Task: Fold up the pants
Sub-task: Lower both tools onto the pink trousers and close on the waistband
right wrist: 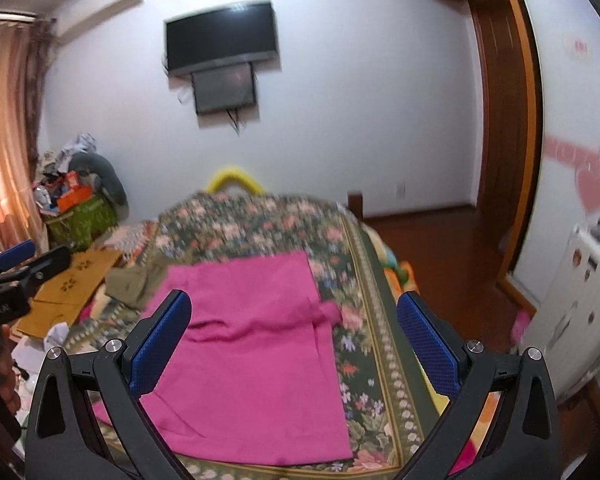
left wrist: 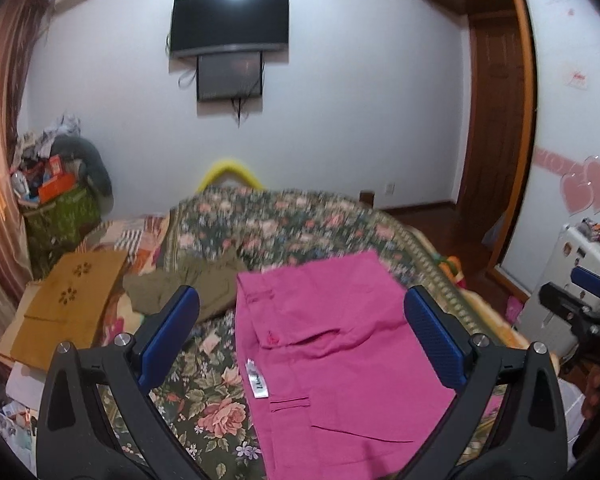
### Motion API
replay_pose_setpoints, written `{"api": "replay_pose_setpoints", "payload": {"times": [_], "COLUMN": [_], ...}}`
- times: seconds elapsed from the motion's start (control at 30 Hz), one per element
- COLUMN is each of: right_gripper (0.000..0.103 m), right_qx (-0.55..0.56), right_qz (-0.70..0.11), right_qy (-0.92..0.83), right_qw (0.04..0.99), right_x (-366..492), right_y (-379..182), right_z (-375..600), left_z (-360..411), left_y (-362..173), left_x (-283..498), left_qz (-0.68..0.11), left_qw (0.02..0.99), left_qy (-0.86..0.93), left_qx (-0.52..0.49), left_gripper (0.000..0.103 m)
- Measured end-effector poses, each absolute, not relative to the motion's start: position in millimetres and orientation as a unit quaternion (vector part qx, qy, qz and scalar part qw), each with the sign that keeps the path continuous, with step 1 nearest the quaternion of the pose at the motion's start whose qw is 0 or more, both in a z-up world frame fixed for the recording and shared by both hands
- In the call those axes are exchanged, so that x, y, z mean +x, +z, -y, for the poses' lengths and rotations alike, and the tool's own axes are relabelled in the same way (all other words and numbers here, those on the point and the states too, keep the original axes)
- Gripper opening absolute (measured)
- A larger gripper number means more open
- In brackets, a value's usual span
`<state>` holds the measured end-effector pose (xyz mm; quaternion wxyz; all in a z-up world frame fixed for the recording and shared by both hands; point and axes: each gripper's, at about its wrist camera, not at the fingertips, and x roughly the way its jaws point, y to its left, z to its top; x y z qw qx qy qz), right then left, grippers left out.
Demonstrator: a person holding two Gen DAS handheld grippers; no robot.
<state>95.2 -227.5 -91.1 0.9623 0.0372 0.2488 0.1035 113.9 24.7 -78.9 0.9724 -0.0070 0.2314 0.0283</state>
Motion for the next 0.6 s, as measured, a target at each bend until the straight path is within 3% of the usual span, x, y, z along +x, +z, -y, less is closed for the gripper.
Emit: {"api": "replay_pose_setpoints", "payload": {"times": [0.33,0.57,0.6], "right_gripper": [0.102,0.098,0.096], "right_qx": [0.033,0.006,-0.003], "right_qz": [-0.359,-0.414,-0.418], "right_qy": [0.08,0.127,0.135], "right_qw": [0.929,0.902,0.898], "right_x": [160,202,208], "right_y": [-163,-202,-205], "right_z": [244,227,224], "left_z": [-62,-84,-85], "left_y": [-174,-211,-214], "left_x": [201,234,238], "left_qz": [-0.393,-0.437,-0.443], "left_qw": [0.918,0.898,0.895], "left_qy": [0.044,0.011,0.01], "left_qx": [-0.014,-0.055,-0.047], "left_gripper": [0.103,0.103,0.098]}}
